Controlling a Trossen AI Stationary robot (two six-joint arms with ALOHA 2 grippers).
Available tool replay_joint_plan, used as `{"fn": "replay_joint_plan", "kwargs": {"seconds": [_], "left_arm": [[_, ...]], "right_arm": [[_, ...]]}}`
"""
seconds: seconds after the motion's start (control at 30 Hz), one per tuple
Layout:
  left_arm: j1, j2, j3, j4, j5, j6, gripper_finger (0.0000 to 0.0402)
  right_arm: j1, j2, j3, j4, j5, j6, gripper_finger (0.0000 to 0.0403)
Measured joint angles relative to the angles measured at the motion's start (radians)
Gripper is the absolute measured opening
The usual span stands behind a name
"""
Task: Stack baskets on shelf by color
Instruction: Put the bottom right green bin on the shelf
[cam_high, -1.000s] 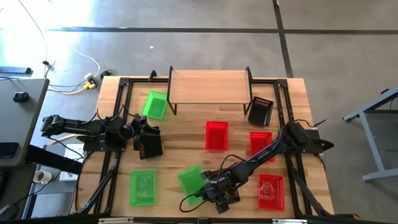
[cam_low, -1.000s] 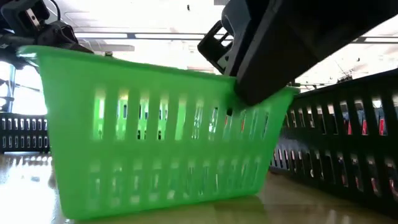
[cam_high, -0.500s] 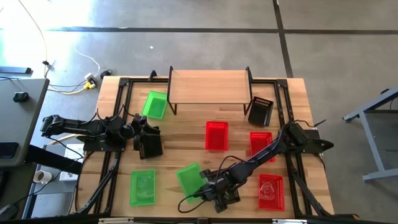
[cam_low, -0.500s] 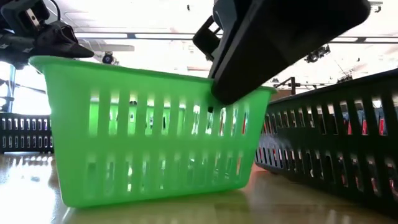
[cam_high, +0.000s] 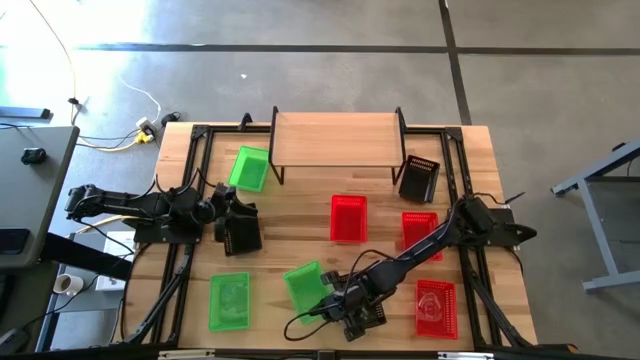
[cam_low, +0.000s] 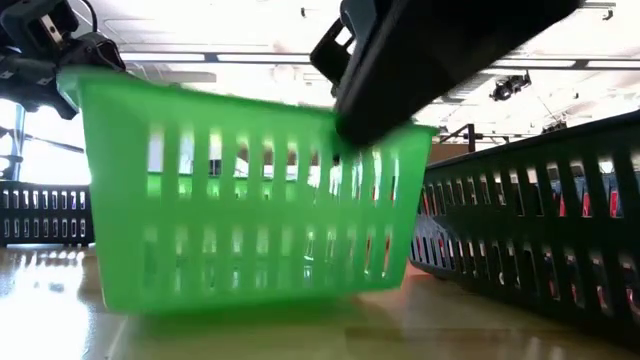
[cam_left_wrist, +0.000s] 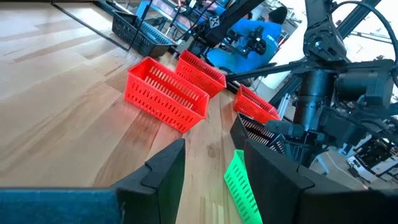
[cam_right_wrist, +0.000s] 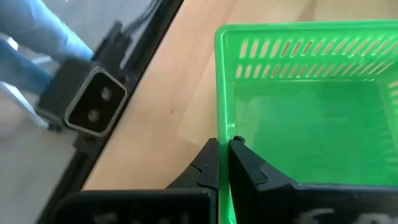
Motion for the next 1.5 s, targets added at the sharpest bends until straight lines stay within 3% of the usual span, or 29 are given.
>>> {"fn": "replay_joint_plan", "kwargs": {"seconds": [0.33, 0.87, 1.2, 1.5], "left_arm": [[0.0, 0.0, 0.0, 0.0, 0.0, 0.0, 0.0156], [0.0, 0.0, 0.0, 0.0, 0.003, 0.0, 0.0156], [0.0, 0.0, 0.0, -0.001, 0.003, 0.0, 0.0156], [0.0, 0.0, 0.0, -0.002, 0.003, 0.0, 0.0156]], "right_arm": [[-0.037, -0.031, 0.001, 0.033, -0.02, 0.147, 0.0], [-0.111, -0.031, 0.001, 0.228, -0.022, 0.294, 0.0], [-0.135, -0.055, 0.001, 0.288, 0.063, 0.331, 0.0], [-0.144, -0.141, 0.001, 0.212, 0.194, 0.297, 0.0]]}}
